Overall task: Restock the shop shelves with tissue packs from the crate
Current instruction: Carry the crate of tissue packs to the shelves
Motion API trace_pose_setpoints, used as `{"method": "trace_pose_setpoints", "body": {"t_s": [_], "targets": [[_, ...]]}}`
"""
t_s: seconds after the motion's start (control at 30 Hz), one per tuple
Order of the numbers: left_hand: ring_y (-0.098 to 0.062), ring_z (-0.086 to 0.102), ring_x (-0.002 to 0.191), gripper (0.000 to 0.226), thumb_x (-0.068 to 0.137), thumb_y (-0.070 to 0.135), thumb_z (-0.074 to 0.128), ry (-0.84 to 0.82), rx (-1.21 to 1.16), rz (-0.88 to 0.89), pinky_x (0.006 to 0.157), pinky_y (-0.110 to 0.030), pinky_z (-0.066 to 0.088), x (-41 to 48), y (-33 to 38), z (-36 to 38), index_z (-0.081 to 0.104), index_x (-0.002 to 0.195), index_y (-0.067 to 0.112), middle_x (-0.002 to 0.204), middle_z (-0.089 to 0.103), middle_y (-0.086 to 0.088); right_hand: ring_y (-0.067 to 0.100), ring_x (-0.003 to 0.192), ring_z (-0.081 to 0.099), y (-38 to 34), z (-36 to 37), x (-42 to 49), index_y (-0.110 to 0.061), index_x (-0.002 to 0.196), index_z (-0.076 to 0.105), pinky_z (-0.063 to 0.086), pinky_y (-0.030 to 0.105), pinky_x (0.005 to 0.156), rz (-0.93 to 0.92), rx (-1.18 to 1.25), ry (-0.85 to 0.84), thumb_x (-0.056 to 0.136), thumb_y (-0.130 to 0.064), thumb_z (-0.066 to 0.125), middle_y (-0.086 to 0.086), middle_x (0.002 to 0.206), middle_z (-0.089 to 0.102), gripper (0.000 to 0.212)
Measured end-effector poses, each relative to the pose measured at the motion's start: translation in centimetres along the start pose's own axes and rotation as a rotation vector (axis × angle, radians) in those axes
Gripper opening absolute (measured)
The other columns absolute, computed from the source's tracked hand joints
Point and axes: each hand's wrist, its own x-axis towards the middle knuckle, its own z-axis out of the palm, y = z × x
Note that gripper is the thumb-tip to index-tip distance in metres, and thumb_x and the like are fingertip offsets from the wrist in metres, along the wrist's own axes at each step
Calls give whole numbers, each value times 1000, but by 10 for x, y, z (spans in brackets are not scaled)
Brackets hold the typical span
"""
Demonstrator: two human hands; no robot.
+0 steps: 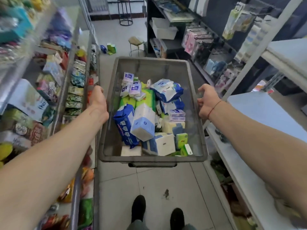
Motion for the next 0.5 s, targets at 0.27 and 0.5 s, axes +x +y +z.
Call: {"method": "trace_pose_setpoints", "body": {"t_s": [0.27,0.5], "targets": [[-24,52,77,11,68,34,51,171,-134,-17,64,-34,45,-77,-55,-3,45,69,25,78,54,-3,18,51,58,20,-20,22,-19,90,54,52,29,64,-42,-109,-89,73,-34,49,3,80,61,24],[-22,52,58,15,78,28,46,286,-166,-9,54,-28,43,-99,-76,-9,42,65,23,70,53,-1,19,58,54,25,-25,31,-12,109,63,50,28,62,3,-64,-153,80,-32,50,4,67,58,37]]}}
